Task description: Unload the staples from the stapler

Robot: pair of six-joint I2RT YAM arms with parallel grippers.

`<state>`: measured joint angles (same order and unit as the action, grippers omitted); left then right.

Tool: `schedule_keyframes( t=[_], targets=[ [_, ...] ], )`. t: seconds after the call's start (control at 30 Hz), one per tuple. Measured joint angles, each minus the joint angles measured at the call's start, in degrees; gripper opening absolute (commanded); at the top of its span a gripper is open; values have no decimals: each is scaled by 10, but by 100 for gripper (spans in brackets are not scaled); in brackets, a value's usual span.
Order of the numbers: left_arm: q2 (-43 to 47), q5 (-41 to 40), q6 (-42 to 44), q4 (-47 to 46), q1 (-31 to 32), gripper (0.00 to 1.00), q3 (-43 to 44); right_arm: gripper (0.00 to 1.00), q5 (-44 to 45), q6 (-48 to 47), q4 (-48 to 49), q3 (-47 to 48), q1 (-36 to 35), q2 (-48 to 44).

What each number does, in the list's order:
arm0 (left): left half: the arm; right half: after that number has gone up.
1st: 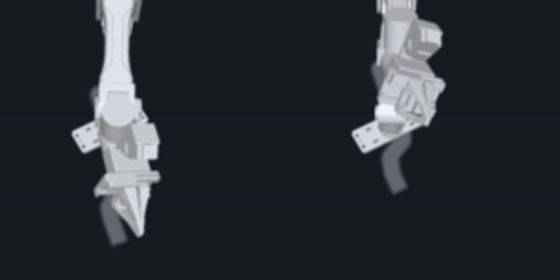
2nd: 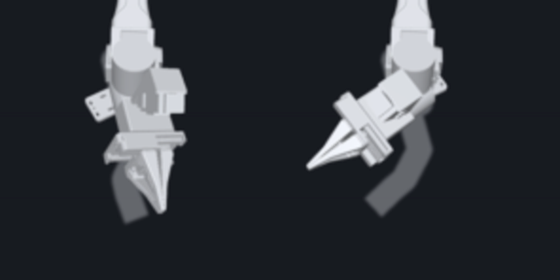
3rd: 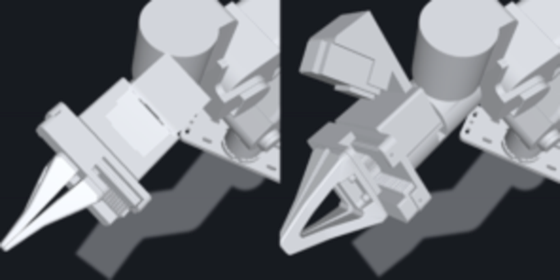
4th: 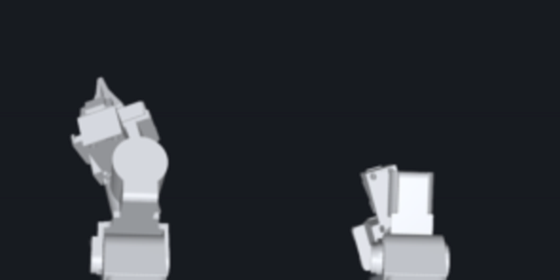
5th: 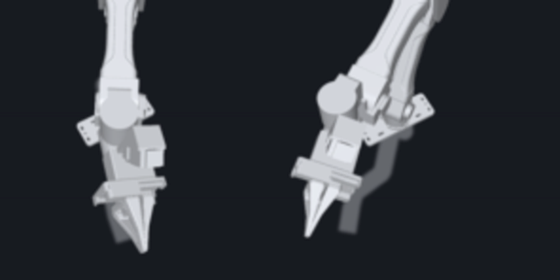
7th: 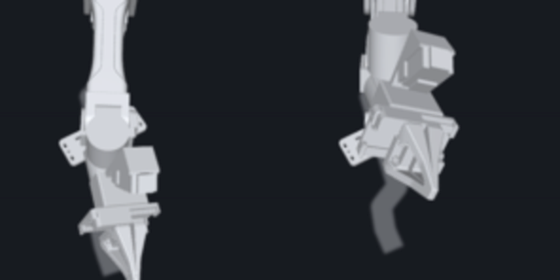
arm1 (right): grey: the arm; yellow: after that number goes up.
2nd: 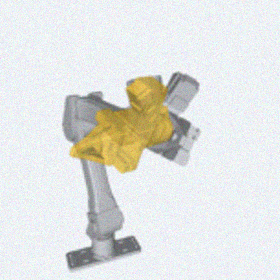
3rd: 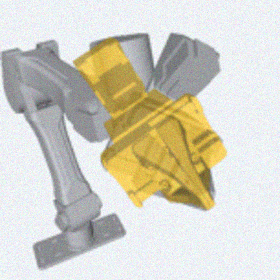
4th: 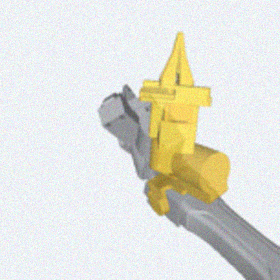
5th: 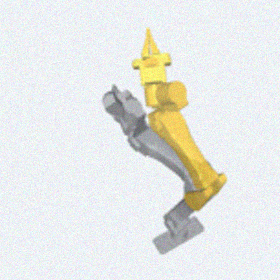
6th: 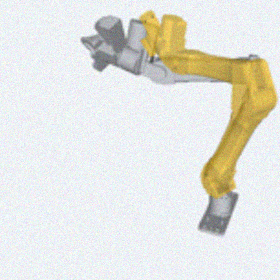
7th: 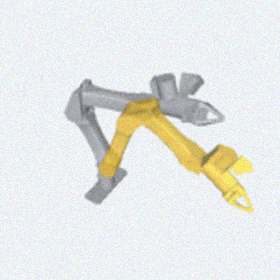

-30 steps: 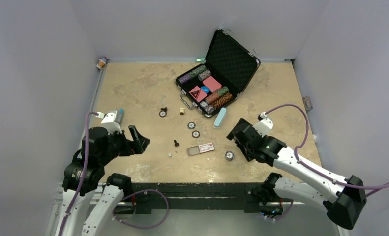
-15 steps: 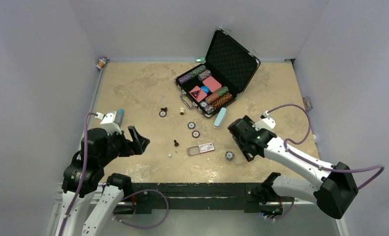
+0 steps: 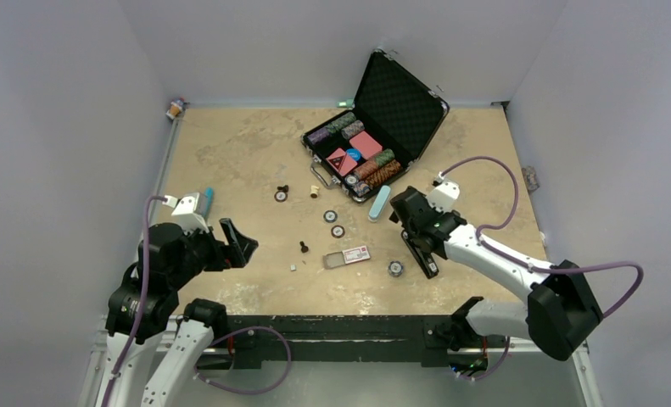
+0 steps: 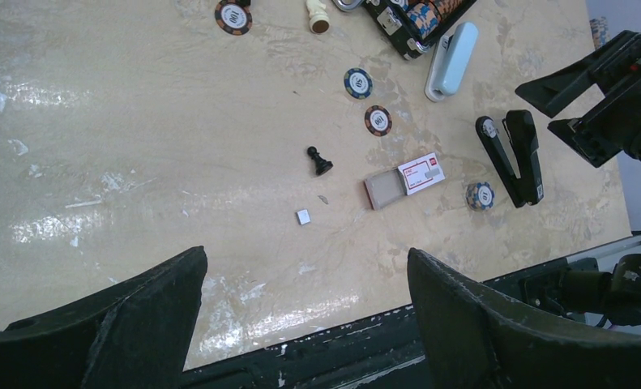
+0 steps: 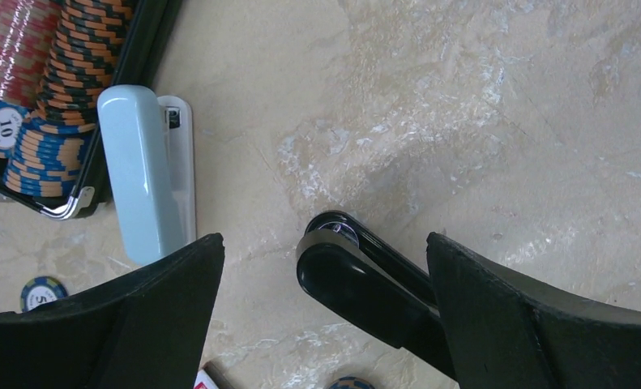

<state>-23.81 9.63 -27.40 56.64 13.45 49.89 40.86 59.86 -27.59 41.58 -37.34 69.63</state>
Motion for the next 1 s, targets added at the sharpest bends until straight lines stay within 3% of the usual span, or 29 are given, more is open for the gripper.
schedule_keyframes(
  t=[0.43, 0.73, 0.83, 1.0],
  targets=[
    [3, 0, 0, 0, 0, 96, 0, 99, -58, -9, 24, -2, 9, 29],
    [4, 0, 0, 0, 0, 96, 0, 98, -95, 17, 17, -52, 10, -44],
    [6, 0, 0, 0, 0, 96, 0, 91, -106, 20, 14, -52, 8, -60],
    [7, 0, 0, 0, 0, 96, 0, 88, -125, 22, 16, -56, -5, -84]
  ],
)
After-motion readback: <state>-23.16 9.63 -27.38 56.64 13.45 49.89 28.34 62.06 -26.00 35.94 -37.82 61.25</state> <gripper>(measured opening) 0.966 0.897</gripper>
